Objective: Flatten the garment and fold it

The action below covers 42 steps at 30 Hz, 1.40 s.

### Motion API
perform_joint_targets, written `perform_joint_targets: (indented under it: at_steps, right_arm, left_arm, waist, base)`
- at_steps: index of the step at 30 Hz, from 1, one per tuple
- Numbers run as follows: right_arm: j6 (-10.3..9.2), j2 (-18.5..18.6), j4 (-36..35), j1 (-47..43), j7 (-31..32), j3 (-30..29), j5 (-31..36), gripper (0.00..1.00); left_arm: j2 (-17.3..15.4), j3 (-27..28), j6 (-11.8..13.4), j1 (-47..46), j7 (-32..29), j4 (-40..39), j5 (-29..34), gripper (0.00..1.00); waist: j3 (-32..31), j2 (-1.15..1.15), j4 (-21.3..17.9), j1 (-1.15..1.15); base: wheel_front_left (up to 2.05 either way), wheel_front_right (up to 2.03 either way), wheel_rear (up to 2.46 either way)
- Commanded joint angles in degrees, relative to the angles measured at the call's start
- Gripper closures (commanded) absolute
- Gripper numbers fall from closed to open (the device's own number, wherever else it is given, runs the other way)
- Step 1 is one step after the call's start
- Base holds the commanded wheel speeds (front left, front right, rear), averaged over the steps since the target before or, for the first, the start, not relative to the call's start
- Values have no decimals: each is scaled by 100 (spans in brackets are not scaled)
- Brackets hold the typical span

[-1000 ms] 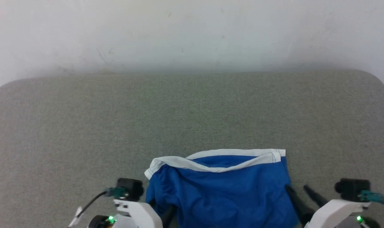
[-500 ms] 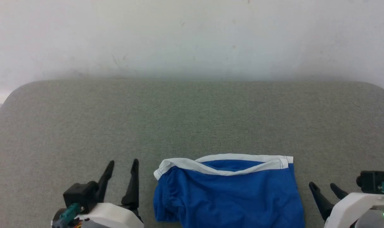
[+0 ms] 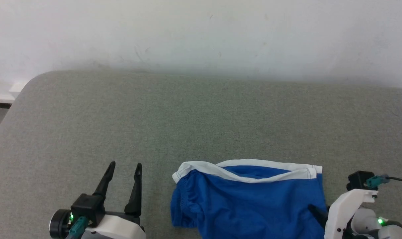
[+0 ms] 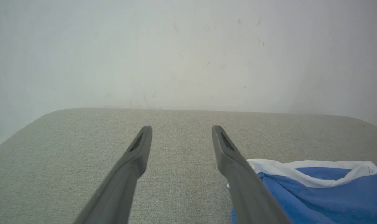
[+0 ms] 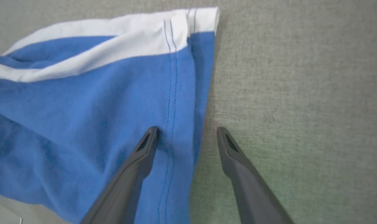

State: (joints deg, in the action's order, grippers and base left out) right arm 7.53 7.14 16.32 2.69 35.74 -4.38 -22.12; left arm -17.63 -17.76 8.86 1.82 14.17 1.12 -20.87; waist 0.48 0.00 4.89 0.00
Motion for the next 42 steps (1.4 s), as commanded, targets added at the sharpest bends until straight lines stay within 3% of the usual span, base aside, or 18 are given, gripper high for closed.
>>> perform_joint_targets:
  at_steps: [1,7,8,9,10,14,22,32,37,42]
  right_arm:
    - [-4,12,117,93,-12,19,3,0]
    - [-4,-113,1334,381,223,196,-251,0]
    - [-4,-130,1465,398,291,259,-310,54]
    - [-4,-138,1556,418,328,331,-373,80]
    - [-4,-153,1614,439,335,378,-461,100]
    - [-4,-105,1462,495,54,557,-679,100]
    - [-4,232,433,170,-584,529,-770,100]
    - [-4,542,-235,-395,-333,-471,-406,100]
    - [-4,415,-656,-331,-106,-625,-334,100]
    - [-4,32,-1322,-185,242,-128,-595,100]
  left_arm:
    - [0,-8,-39,-93,41,17,45,0]
    - [82,-109,-121,-143,54,80,34,0]
    - [92,-118,-132,-148,55,88,25,0]
    - [97,-124,-142,-150,56,102,16,0]
    - [101,-127,-148,-150,58,115,9,0]
    - [107,-157,-177,-155,60,161,-10,0]
    - [117,-202,-175,-132,43,259,-58,0]
    - [117,-209,-132,-27,43,242,-133,0]
    - [116,-228,-131,-46,32,263,-159,0]
    - [111,-251,-130,-53,24,301,-179,0]
  waist:
    - [24,0,24,0]
    - [41,0,91,0]
    - [34,0,96,0]
    - [26,0,93,0]
    - [15,0,82,0]
    - [-23,0,61,0]
    - [-197,0,-3,0]
    - [-259,0,-128,0]
    - [-241,0,-126,0]
    - [-285,0,-98,0]
  base:
    - [0,0,0]
    - [0,0,0]
    - [0,0,0]
    - [0,0,0]
    - [0,0,0]
    - [0,0,0]
    - [0,0,0]
    - [0,0,0]
    - [0,0,0]
    - [0,0,0]
